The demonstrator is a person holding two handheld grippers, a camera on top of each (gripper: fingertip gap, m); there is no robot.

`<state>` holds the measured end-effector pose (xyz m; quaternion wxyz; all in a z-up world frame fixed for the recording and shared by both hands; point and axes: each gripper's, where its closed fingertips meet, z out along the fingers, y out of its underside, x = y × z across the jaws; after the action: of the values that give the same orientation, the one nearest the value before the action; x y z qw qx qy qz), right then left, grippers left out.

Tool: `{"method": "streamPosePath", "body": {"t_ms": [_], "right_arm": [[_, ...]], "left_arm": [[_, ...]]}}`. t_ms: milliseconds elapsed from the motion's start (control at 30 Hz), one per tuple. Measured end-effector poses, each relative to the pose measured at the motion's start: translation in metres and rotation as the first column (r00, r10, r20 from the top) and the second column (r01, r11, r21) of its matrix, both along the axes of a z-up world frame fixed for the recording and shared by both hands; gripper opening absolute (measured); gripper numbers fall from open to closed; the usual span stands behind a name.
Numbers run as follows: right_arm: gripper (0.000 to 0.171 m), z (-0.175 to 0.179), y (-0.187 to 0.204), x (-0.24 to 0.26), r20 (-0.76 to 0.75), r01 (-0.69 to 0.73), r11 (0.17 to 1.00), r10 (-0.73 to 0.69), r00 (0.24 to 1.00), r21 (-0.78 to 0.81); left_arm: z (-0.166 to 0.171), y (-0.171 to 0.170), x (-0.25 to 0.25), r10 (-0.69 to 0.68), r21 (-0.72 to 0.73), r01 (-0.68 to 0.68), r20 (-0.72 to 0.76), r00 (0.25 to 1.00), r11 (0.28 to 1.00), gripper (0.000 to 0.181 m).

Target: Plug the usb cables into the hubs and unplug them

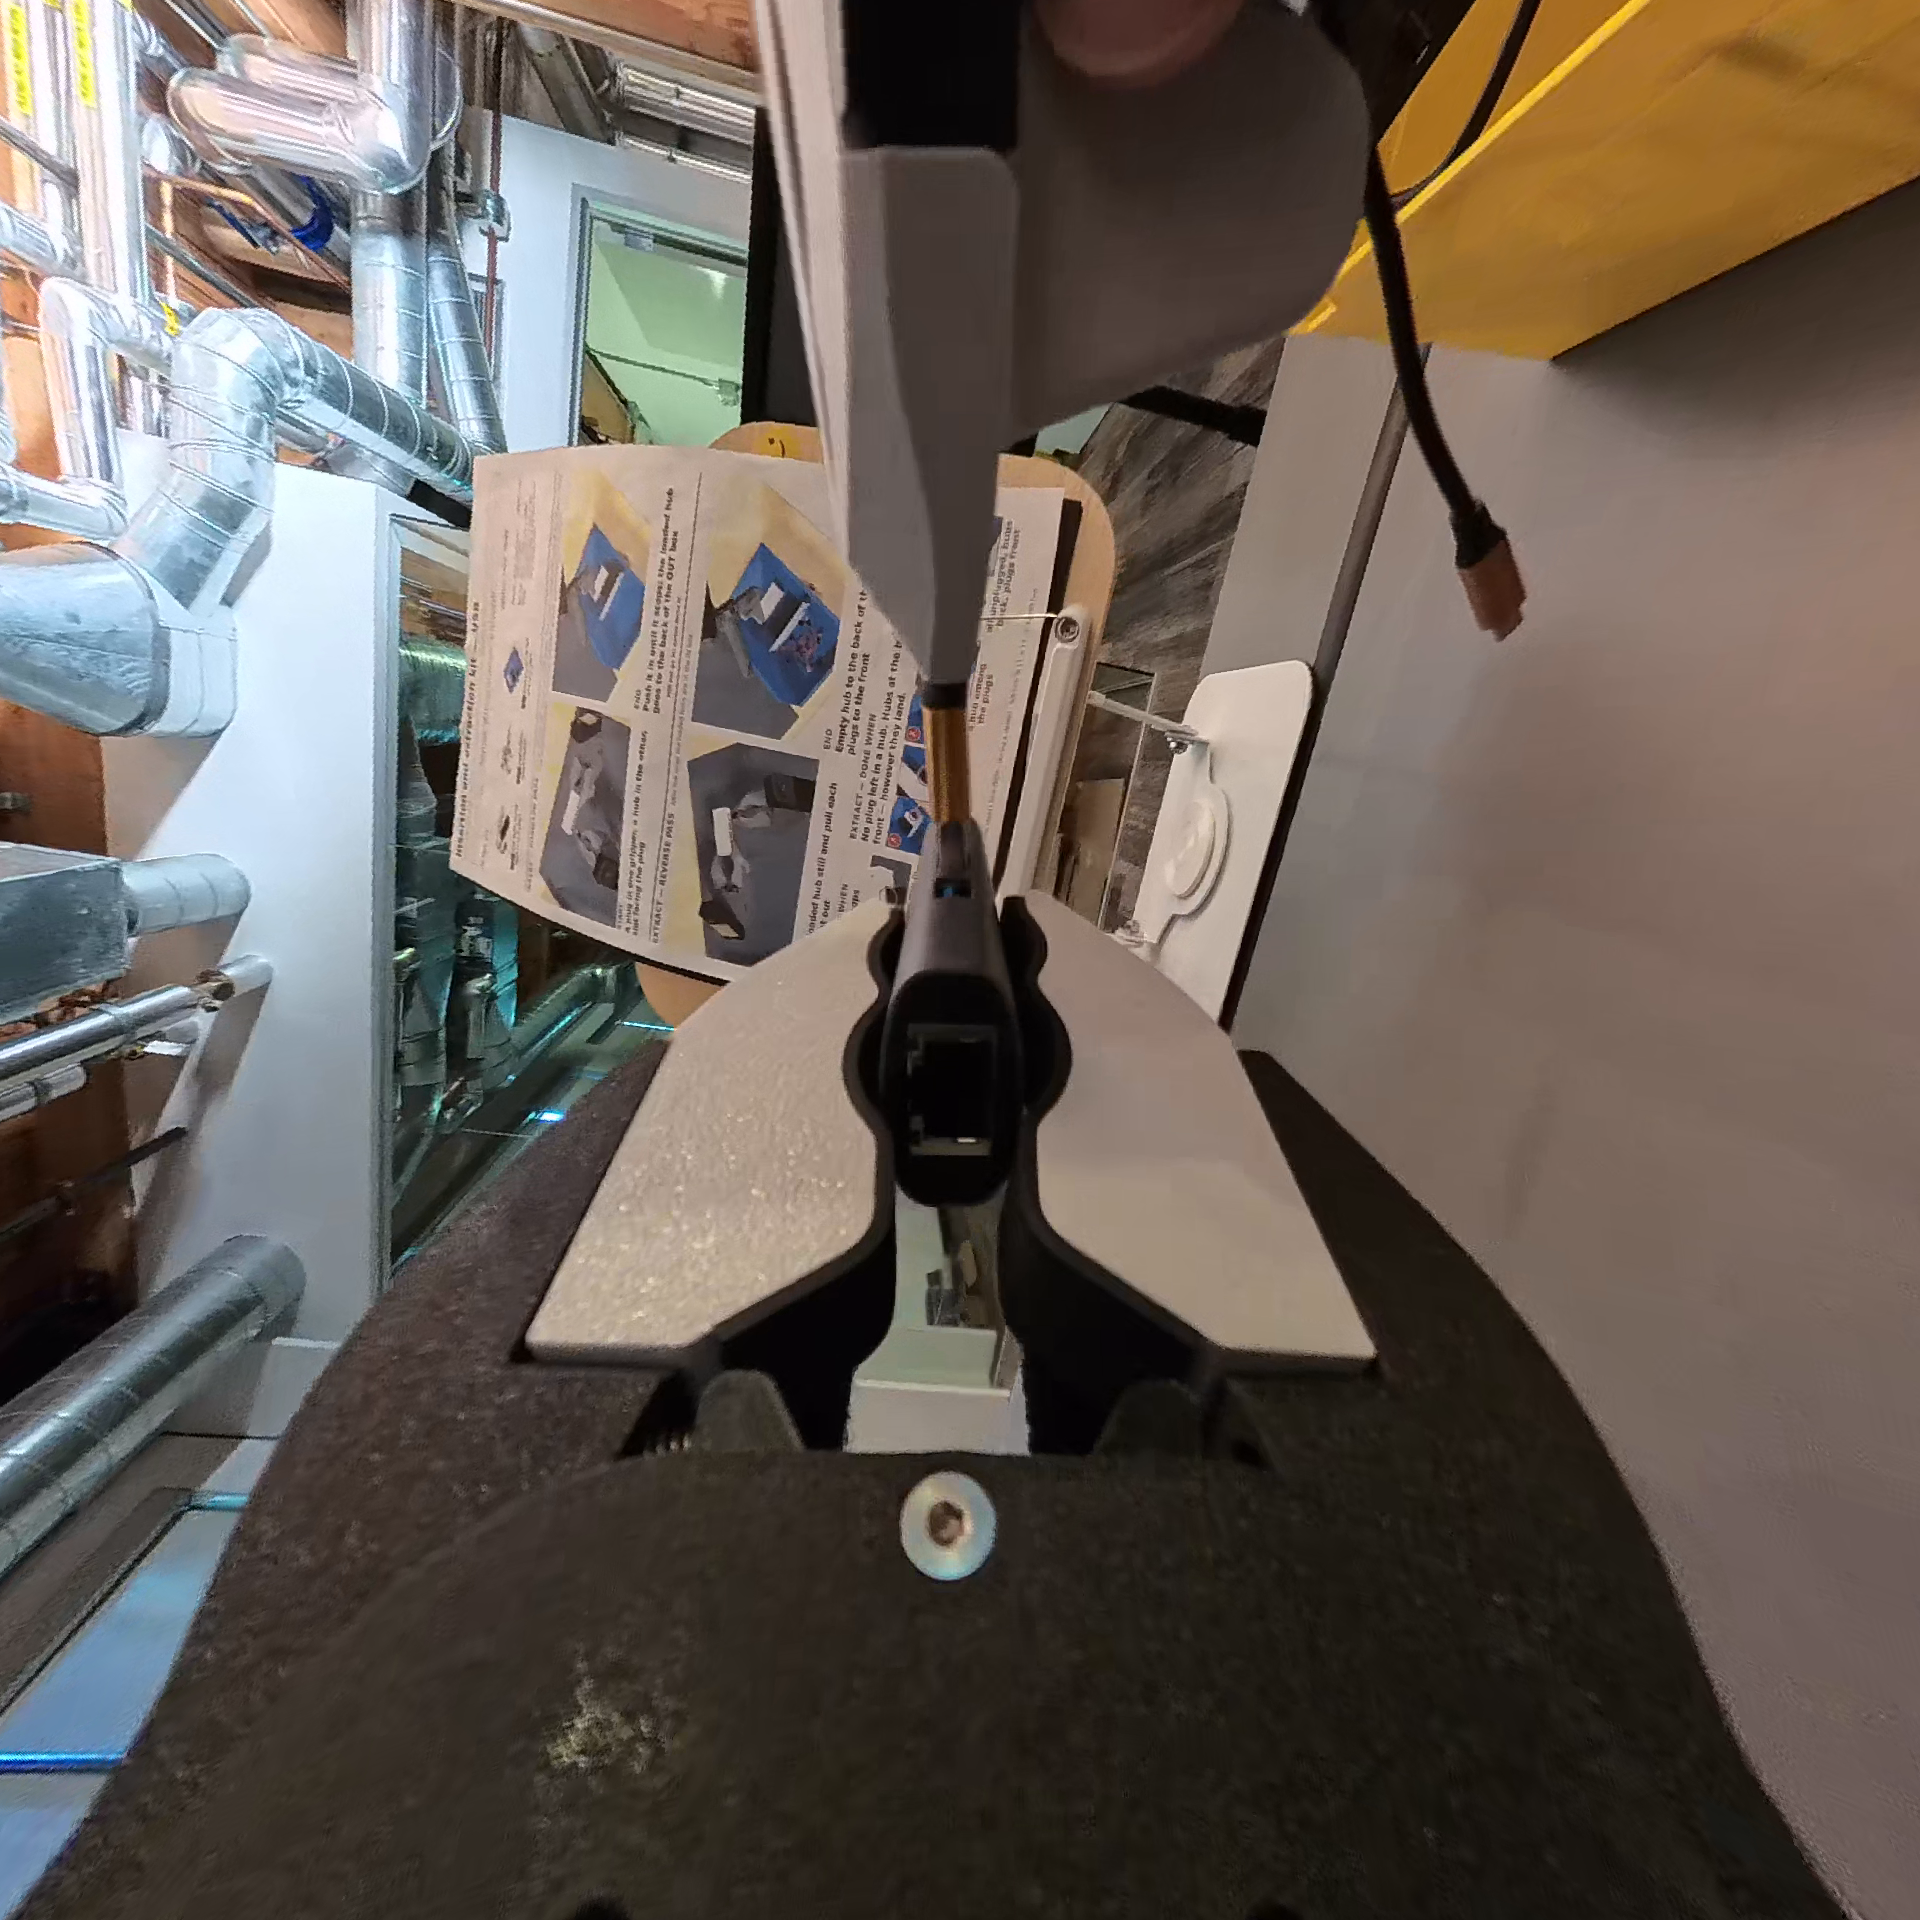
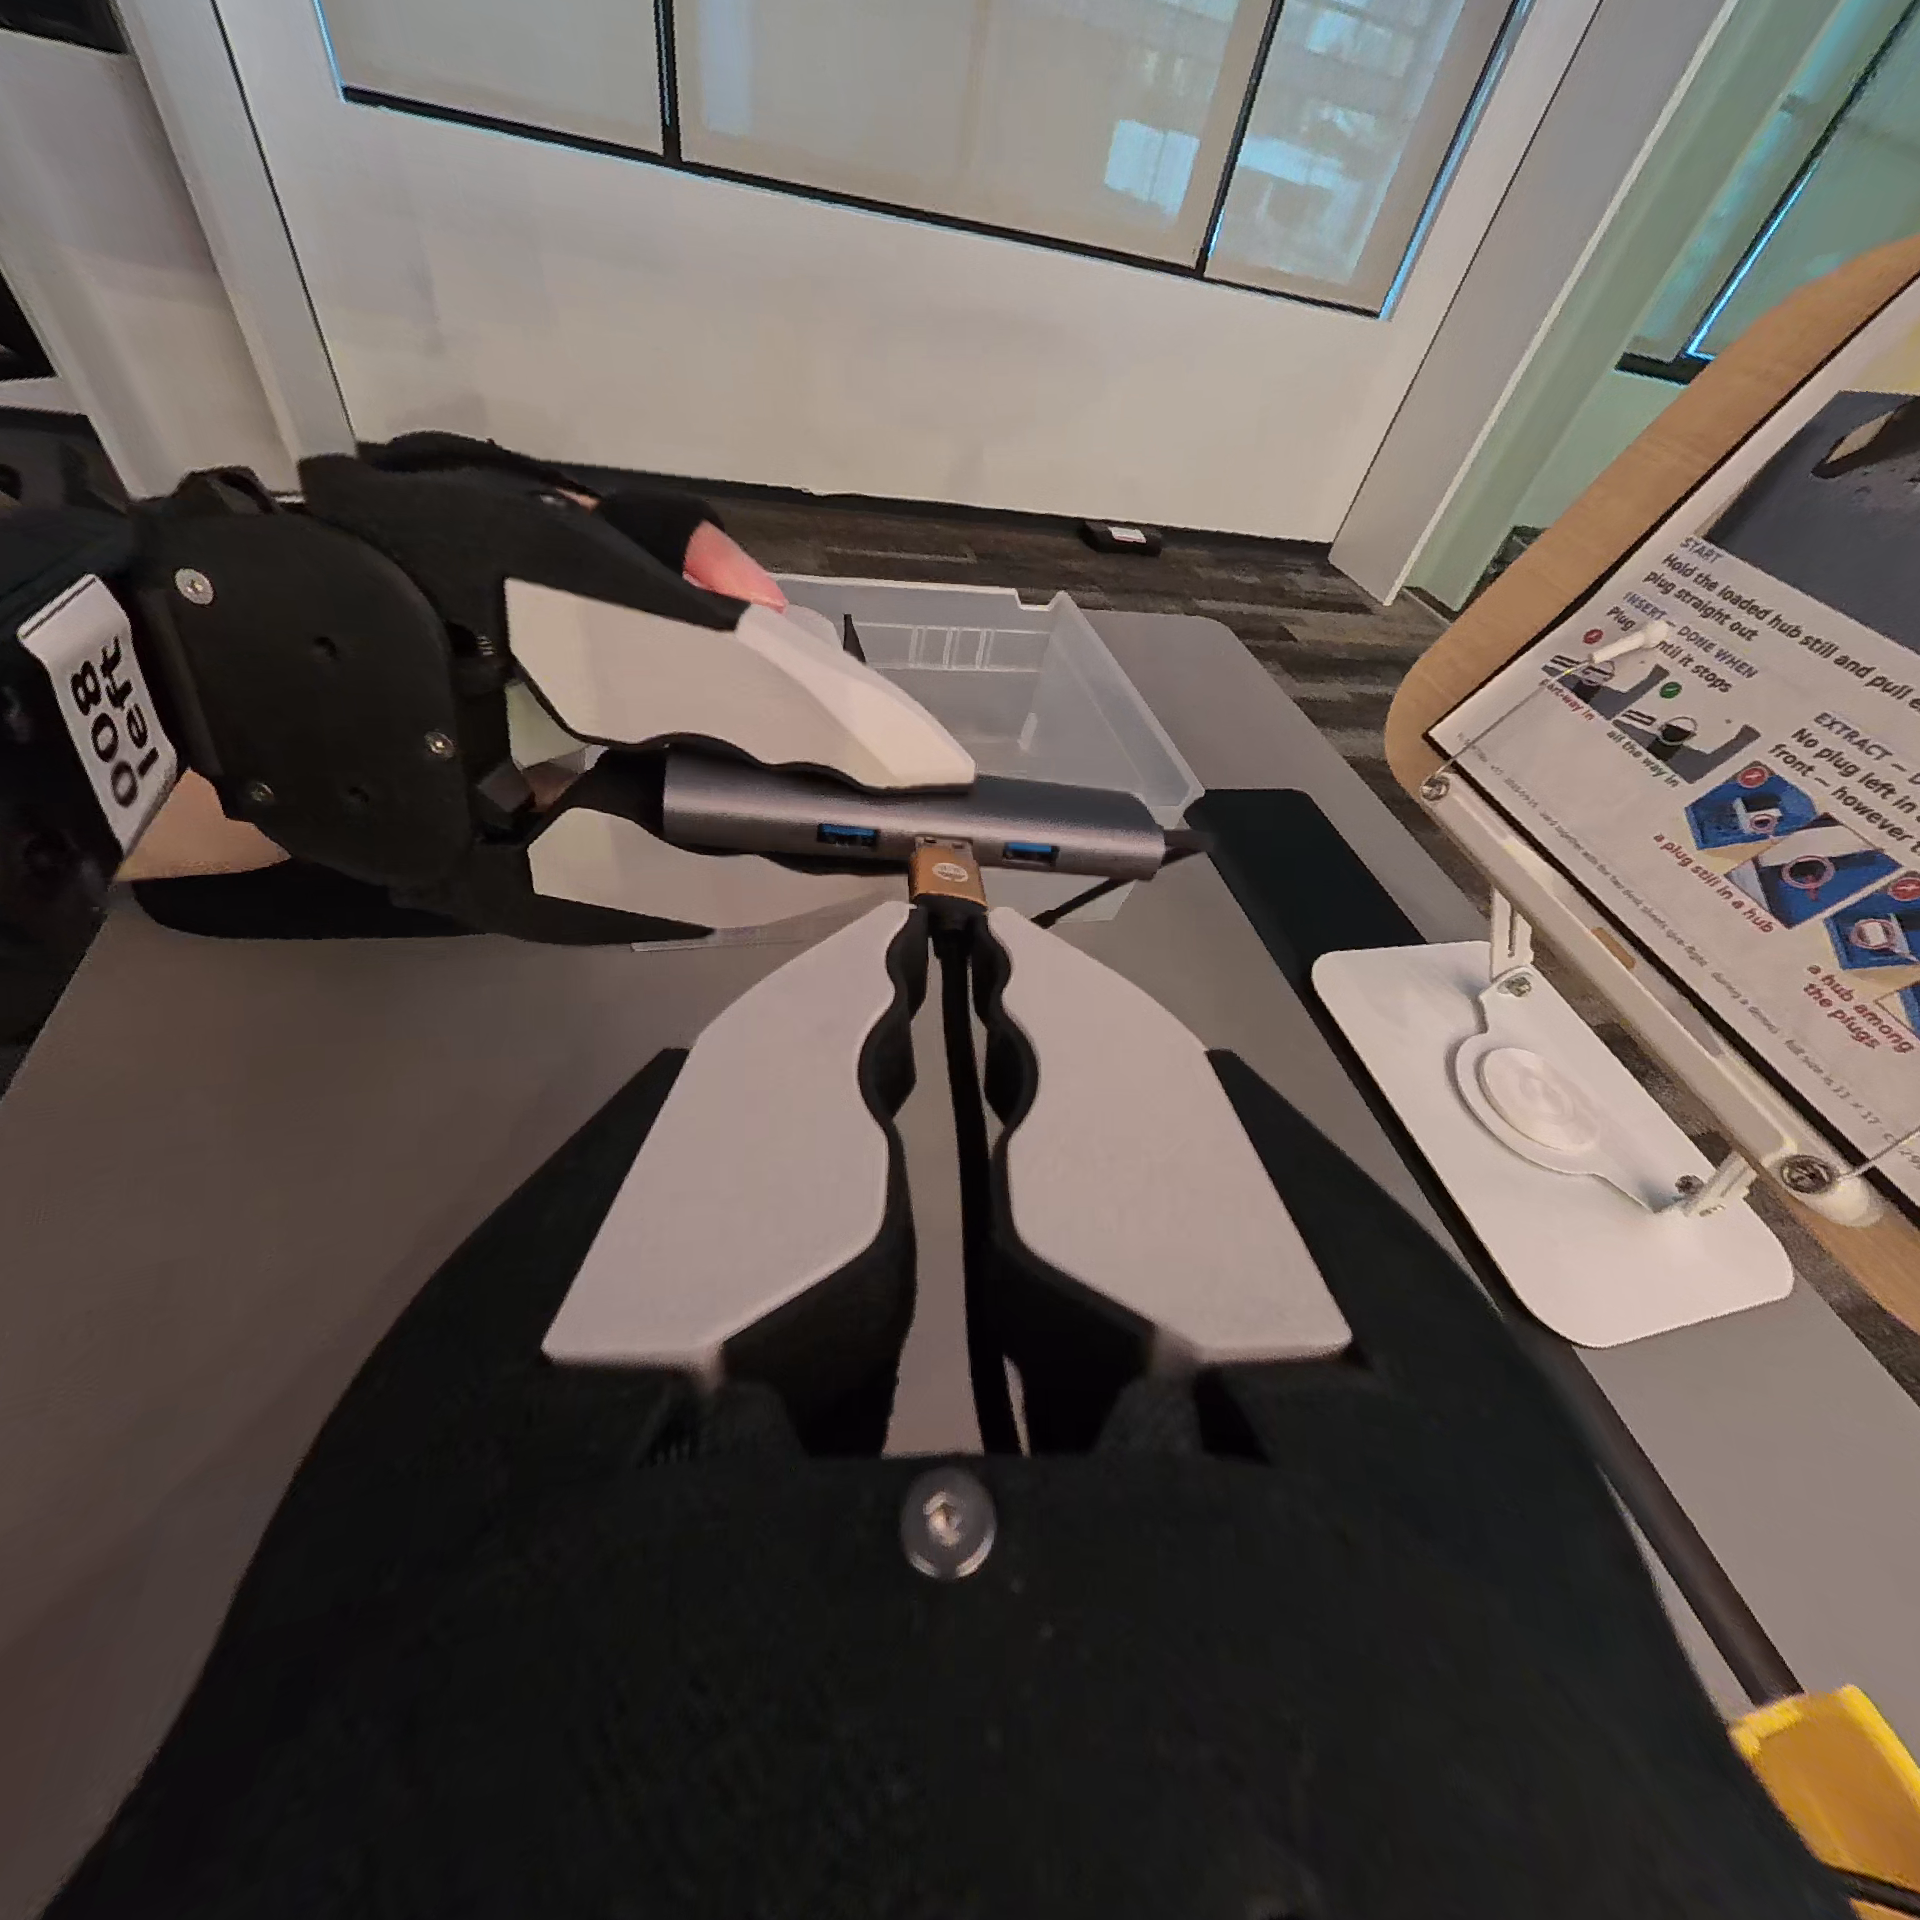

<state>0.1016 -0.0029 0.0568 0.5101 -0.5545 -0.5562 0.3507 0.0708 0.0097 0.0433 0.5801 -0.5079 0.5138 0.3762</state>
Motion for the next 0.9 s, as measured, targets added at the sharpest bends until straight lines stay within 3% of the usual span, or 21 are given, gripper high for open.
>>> {"method": "streamPosePath", "body": {"t_ms": [300, 900], "right_arm": [[0.008, 0.002, -0.003, -0.003, -0.01, 0.002, 0.999, -0.002, 1.0, 0.034], [0.008, 0.016, -0.014, 0.009, 0.032, 0.01, 1.0, -0.01, 0.999, 0.01]], "left_arm": [[0.011, -0.005, -0.003, -0.006, 0.026, 0.007, -0.013, 1.0, 1.0, 0.017], [0.019, -0.019, 0.014, -0.194, 0.022, 0.193, 0.115, 0.974, 0.981, 0.017]]}}
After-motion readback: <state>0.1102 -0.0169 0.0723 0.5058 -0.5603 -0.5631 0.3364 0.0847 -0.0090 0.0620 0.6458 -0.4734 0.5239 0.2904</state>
